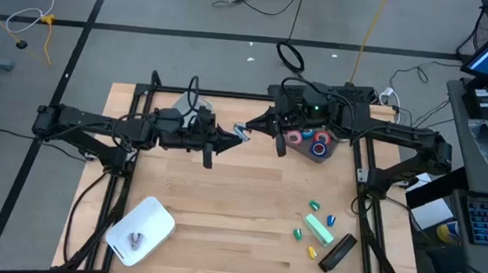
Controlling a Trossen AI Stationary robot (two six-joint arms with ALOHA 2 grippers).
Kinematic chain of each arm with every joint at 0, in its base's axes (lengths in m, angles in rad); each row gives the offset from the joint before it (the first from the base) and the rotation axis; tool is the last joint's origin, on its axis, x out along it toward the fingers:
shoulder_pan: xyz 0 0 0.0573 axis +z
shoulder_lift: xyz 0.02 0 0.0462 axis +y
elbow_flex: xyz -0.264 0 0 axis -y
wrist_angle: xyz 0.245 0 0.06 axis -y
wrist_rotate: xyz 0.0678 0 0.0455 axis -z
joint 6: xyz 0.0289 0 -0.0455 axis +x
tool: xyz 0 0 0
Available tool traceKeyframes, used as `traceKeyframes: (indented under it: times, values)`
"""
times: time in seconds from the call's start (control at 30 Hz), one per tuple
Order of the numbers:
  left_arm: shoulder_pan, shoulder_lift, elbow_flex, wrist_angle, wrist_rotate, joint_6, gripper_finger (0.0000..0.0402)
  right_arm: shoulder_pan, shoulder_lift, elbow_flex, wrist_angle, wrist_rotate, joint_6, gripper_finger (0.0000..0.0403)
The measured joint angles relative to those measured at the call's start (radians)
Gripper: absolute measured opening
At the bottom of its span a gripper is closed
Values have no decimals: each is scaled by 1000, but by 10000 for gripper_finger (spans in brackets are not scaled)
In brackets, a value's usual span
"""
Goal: Pick and place Stapler, Stapler remover, tape
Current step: Put the blue staple remover into the white bin
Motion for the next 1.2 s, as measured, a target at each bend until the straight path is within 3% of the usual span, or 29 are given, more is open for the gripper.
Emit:
traceKeyframes:
  times: [0.4,0.73,0.97,1.2]
  values:
    - [0,0,0,2,8,8,3,16,0,1,-1,33,-6,10]
    - [-6,-3,1,-146,7,-27,1,14,2,0,-13,71,-28,112]
    - [-39,-63,1,-470,-3,-195,0,-2,1,0,-112,110,-89,174]
    - [-141,-137,10,-814,-7,-476,0,-37,-1,0,-219,107,-108,187]
